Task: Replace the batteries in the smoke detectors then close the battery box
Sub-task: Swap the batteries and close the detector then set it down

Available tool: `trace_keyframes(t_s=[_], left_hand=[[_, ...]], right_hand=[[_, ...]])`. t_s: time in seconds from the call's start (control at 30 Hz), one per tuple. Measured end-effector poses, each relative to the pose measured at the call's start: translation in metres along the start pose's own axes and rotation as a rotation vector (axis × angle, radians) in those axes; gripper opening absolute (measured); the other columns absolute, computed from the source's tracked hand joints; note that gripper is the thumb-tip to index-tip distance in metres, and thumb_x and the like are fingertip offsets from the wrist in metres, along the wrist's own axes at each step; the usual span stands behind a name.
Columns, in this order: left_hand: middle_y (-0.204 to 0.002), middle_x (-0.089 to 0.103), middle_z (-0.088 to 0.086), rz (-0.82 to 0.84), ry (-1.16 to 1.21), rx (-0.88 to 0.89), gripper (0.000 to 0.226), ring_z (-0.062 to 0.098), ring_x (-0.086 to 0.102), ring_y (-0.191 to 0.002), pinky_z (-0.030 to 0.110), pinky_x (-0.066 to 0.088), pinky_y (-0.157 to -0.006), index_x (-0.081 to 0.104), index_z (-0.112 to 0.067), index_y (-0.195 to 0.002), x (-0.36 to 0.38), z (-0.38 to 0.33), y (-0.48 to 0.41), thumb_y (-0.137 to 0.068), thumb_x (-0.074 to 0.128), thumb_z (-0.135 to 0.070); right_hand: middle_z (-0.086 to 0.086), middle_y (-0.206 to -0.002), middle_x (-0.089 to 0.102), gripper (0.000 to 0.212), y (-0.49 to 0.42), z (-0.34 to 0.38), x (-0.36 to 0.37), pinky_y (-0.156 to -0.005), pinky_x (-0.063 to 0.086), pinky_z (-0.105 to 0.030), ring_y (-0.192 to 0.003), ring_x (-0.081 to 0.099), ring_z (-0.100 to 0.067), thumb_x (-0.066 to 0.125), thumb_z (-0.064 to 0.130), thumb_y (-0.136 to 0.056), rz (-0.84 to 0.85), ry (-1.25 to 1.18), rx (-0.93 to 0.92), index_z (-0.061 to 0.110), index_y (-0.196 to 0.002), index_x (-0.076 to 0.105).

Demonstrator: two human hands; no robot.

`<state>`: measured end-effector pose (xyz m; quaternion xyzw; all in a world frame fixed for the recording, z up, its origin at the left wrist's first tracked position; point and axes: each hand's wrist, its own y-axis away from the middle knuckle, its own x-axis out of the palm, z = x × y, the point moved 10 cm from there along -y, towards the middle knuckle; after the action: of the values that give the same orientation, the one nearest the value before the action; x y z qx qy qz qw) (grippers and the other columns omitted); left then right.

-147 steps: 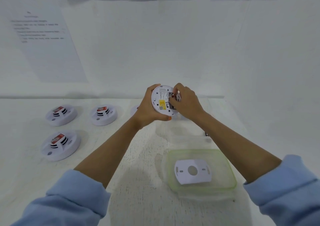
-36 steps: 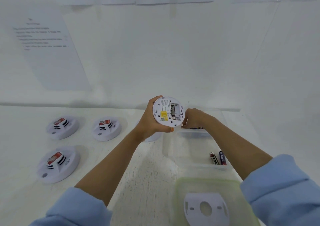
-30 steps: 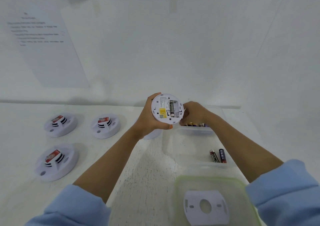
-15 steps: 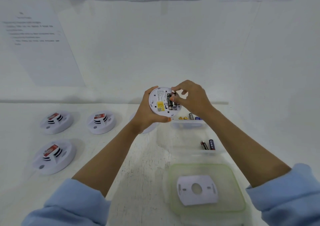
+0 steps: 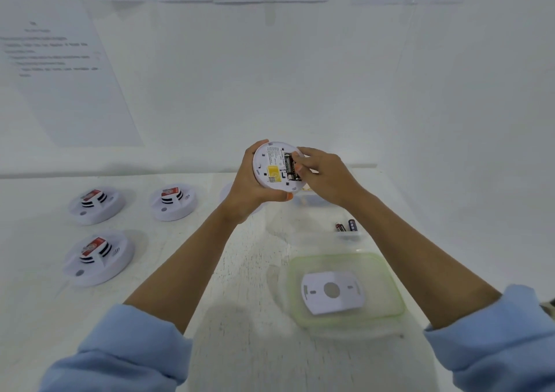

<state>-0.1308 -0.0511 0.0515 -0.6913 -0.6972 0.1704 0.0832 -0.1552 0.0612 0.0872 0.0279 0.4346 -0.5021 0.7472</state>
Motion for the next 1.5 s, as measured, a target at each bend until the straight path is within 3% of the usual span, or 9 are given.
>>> trace_keyframes(t_s=[0.33,0.5,0.63,0.73,1.03,1.2,1.3,1.4,1.5], left_hand=[[-0.13,0.042,0.005,0.053,-0.031,-0.059,0.102,0.013,0.049,-0.115,0.02,0.054,-0.075,0.029,-0.015,-0.134,0.02,-0.002,0.061,-0.047,0.079,0.003],[-0.12,0.042,-0.014,0.031,-0.097,-0.093,0.104,0.004,0.048,-0.112,0.017,0.052,-0.078,0.029,-0.012,-0.135,0.029,-0.006,0.093,-0.047,0.081,0.006],[-0.115,0.04,-0.026,0.037,-0.159,-0.107,0.104,-0.005,0.047,-0.111,0.023,0.052,-0.088,0.028,-0.006,-0.136,0.032,-0.011,0.112,-0.046,0.08,0.0],[-0.116,0.041,-0.029,0.026,-0.152,-0.11,0.105,-0.008,0.047,-0.111,0.026,0.051,-0.091,0.027,-0.006,-0.137,0.033,-0.014,0.123,-0.047,0.08,-0.001],[-0.119,0.042,-0.027,-0.001,-0.101,-0.121,0.101,-0.013,0.049,-0.108,0.024,0.052,-0.088,0.029,-0.017,-0.133,0.031,-0.013,0.13,-0.047,0.079,0.0],[-0.124,0.044,-0.012,-0.006,-0.085,-0.089,0.102,-0.002,0.048,-0.113,0.023,0.052,-0.086,0.031,-0.019,-0.132,0.023,-0.012,0.121,-0.045,0.082,-0.003],[-0.134,0.039,0.006,-0.011,-0.07,-0.081,0.099,0.007,0.048,-0.117,0.021,0.053,-0.079,0.036,-0.033,-0.122,0.013,-0.012,0.111,-0.038,0.085,-0.018],[-0.134,0.041,0.004,-0.003,-0.058,-0.076,0.102,0.013,0.047,-0.12,0.026,0.055,-0.08,0.034,-0.03,-0.126,0.007,-0.009,0.098,-0.038,0.085,-0.021],[-0.119,0.05,-0.005,0.056,-0.078,-0.057,0.095,0.007,0.053,-0.108,0.025,0.054,-0.076,0.037,-0.024,-0.124,0.013,-0.015,0.077,-0.042,0.084,-0.012]], right_hand=[[0.0,-0.119,0.056,0.057,0.068,-0.016,0.004,-0.092,0.05,-0.027,-0.107,0.057,-0.016,0.069,0.007,-0.079,0.154,-0.461,0.208,0.017,-0.129,0.043],[0.002,-0.082,0.057,0.03,0.113,-0.038,0.0,-0.08,0.046,-0.033,-0.074,0.053,-0.015,0.071,0.004,-0.075,0.243,-0.172,0.282,0.014,-0.1,0.058],[-0.002,-0.111,0.057,0.044,0.15,-0.039,0.028,-0.08,0.041,-0.014,-0.096,0.052,-0.014,0.072,0.014,-0.076,0.516,0.055,0.232,0.014,-0.117,0.057],[0.001,-0.127,0.051,0.055,0.16,-0.038,0.036,-0.09,0.034,-0.019,-0.115,0.048,-0.014,0.071,0.024,-0.078,0.586,0.19,0.213,0.016,-0.128,0.05],[-0.002,-0.126,0.047,0.069,0.156,-0.028,0.047,-0.089,0.037,-0.025,-0.114,0.046,-0.019,0.075,0.03,-0.072,0.73,0.407,0.12,0.013,-0.132,0.046],[-0.004,-0.114,0.055,0.062,0.148,-0.013,0.042,-0.084,0.043,-0.028,-0.099,0.05,-0.017,0.073,0.037,-0.069,0.698,0.567,0.016,0.013,-0.124,0.055],[-0.003,-0.099,0.059,0.049,0.129,-0.008,-0.004,-0.086,0.047,-0.037,-0.091,0.054,-0.021,0.076,0.028,-0.066,0.493,0.438,0.061,0.009,-0.109,0.064],[-0.001,-0.1,0.057,0.052,0.102,0.009,-0.047,-0.087,0.047,-0.034,-0.091,0.056,-0.02,0.08,0.018,-0.064,0.242,0.204,0.056,0.012,-0.113,0.064],[0.002,-0.106,0.054,0.064,0.076,0.036,-0.032,-0.087,0.043,-0.025,-0.095,0.052,-0.013,0.08,0.02,-0.065,0.215,0.182,-0.047,0.017,-0.124,0.056]])
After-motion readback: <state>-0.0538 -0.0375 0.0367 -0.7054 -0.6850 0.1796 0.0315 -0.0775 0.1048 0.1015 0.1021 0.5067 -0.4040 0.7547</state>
